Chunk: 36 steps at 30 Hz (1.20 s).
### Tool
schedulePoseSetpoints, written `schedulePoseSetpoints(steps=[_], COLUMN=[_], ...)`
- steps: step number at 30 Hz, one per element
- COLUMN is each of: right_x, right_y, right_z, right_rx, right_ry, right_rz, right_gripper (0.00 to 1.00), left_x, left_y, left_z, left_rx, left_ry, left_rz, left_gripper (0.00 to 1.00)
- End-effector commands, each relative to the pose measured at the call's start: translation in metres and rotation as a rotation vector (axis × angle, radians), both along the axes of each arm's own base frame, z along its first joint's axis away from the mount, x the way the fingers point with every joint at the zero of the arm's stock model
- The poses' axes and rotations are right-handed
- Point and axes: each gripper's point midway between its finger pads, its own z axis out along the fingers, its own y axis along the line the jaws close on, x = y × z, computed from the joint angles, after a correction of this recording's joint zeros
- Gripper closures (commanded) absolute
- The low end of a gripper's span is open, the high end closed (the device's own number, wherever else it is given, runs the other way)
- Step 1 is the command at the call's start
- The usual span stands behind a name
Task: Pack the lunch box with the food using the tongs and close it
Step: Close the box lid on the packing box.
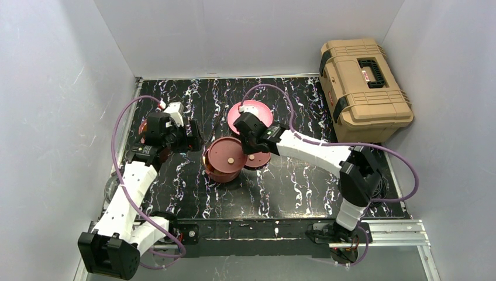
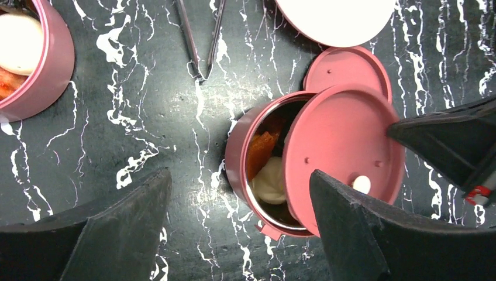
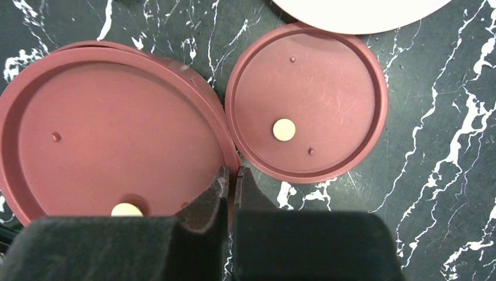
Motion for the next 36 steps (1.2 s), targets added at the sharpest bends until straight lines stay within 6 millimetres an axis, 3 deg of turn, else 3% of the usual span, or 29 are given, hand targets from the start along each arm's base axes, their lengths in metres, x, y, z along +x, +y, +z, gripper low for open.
schedulePoseSetpoints(steps=[1, 11, 22, 36], right_x=[0.003, -0.003, -0.005, -0.003], right_y=[0.006, 0.020, 0.026, 0.030], right_z=[0.009, -0.002, -0.003, -0.010], right_rx=[-0.021, -0.100, -0.128, -0.140], right_ry=[-0.013, 0.014, -0.001, 0.003], right_rz=[-0.026, -0.023, -0.023, -0.024], right_gripper=[0.99, 0.99, 0.99, 0.95], left_x=[-0.007, -0.015, -0.015, -0.018], left_y=[-0.008, -0.028, -0.021, -0.025], left_z=[-0.001, -0.032, -0.040, -0.049], left_rx=[-0.026, -0.087, -0.059, -0.069], left_ry=[0.002, 0.212, 0.245, 0.300], left_rz=[-0.047, -0.133, -0.092, -0.109], left_gripper=[0.14, 0.22, 0.40, 0.48])
